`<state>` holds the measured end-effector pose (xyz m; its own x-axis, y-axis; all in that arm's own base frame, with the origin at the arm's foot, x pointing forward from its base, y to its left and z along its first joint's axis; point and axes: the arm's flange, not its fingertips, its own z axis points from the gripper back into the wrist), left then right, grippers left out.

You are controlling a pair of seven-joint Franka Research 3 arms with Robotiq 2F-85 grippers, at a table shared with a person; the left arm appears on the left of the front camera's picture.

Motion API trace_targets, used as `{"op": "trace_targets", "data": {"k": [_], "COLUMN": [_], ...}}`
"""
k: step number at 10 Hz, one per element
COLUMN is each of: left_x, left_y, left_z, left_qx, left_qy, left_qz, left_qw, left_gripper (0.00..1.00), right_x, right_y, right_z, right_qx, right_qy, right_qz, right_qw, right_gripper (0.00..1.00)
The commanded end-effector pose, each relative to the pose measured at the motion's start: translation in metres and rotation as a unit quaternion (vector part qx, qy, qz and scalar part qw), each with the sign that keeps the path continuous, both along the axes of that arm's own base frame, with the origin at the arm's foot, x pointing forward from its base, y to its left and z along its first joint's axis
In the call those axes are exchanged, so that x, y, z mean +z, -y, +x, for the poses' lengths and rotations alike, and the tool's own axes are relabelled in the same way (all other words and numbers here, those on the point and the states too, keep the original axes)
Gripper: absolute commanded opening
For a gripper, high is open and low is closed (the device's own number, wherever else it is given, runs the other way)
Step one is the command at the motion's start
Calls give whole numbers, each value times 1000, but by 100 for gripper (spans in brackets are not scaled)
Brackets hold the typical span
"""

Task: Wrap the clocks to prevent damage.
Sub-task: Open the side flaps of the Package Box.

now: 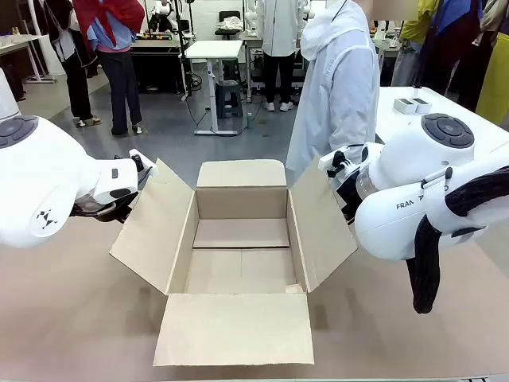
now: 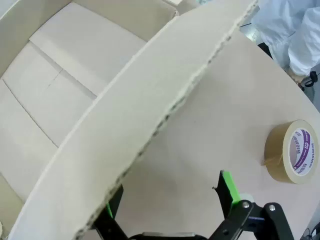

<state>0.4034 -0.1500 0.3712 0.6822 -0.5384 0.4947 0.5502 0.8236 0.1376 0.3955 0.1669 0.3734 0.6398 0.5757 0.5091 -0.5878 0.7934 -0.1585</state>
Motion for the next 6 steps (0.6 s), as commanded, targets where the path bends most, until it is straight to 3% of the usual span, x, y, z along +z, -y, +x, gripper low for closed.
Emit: {"op": "trace_targets", "data": {"k": [1,6], "left_x": [0,0], "left_y": [0,0], "left_z": [0,0], "left_qx": [0,0], "left_qy": [0,0], "left_qz": [0,0], "left_qw": [1000,1000], "left_gripper": [100,100], "right_x": [0,0], "right_y": [0,0], "right_z": [0,0], "right_qx": [0,0], "right_qy": [0,0], "right_qz": [0,0], "right_qw": [1000,1000], "right_gripper": [100,100]}}
